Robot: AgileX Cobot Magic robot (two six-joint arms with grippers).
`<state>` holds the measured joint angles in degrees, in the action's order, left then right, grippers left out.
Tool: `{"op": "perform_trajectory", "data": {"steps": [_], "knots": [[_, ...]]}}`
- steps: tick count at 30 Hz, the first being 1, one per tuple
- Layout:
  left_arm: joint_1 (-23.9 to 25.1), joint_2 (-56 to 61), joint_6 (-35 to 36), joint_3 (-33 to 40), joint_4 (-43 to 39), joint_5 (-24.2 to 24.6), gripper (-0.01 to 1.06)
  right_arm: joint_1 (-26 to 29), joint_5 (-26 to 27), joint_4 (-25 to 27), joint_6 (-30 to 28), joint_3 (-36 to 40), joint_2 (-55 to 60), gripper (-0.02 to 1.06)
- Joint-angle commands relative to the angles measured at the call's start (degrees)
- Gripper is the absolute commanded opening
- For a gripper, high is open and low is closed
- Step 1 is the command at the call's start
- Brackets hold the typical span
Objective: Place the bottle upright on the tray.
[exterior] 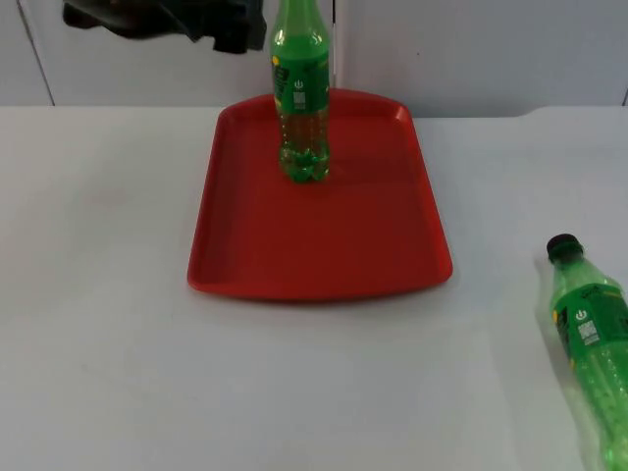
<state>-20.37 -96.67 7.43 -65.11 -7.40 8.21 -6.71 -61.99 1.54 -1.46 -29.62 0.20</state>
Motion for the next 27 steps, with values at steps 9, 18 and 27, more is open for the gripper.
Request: {"op": "perform_trajectory", "data": {"steps": [9,18,27], "knots": [[-0.18,14.76,0.43,9.23,0.27,0.50,1.05,0.50,0.22,-0.09,-0.72,0.12,-0.20,1.05],[-0.18,31.14,0.43,20.28,0.99,2.69,1.05,0.50,0.22,-0.09,-0.72,0.12,-0.20,1.05],[-0.18,43.40,0.02,21.58,-0.75,17.14,1.05,0.37,0.22,-0.09,-0.69,0.12,-0.20,1.05]]}}
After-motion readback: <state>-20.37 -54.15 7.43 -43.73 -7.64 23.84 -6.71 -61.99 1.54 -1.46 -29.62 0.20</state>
